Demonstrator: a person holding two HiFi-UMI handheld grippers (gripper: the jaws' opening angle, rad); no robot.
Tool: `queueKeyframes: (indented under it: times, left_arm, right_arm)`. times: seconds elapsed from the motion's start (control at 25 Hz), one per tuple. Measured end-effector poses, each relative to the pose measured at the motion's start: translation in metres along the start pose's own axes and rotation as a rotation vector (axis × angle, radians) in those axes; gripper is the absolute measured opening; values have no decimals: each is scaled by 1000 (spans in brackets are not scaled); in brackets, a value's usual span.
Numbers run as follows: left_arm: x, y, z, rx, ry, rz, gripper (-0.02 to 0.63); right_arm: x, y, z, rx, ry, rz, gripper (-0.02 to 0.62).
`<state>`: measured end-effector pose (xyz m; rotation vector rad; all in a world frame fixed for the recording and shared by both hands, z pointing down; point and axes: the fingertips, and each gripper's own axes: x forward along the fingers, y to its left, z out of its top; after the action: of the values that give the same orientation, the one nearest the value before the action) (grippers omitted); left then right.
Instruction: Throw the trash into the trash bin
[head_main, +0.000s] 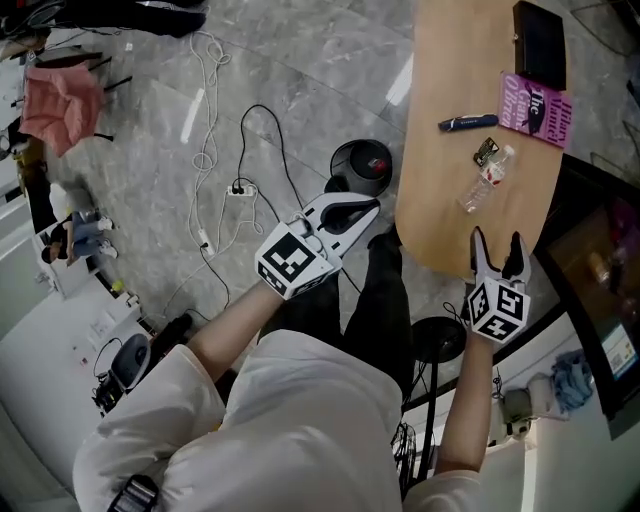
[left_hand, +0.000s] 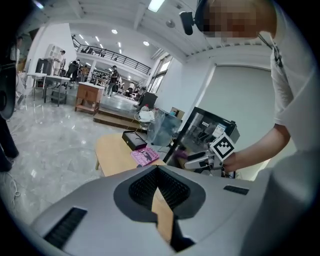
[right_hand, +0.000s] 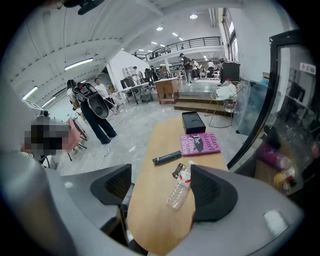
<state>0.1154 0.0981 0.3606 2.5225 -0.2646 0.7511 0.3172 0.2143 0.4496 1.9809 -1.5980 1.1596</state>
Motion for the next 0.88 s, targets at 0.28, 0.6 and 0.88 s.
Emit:
queueKeyframes:
  times: [0.28, 0.6, 0.88]
  left_arm:
    - [29, 23, -47, -31, 15, 16, 6]
    - [59, 43, -103, -67, 41, 16, 6]
    - [72, 65, -148, -110, 42, 45, 6]
  right_arm:
    - [68, -19, -53, 18, 91, -18, 379]
    - [132, -35, -119, 29, 187, -44, 379]
    - [187, -65, -156, 80, 225, -120, 379]
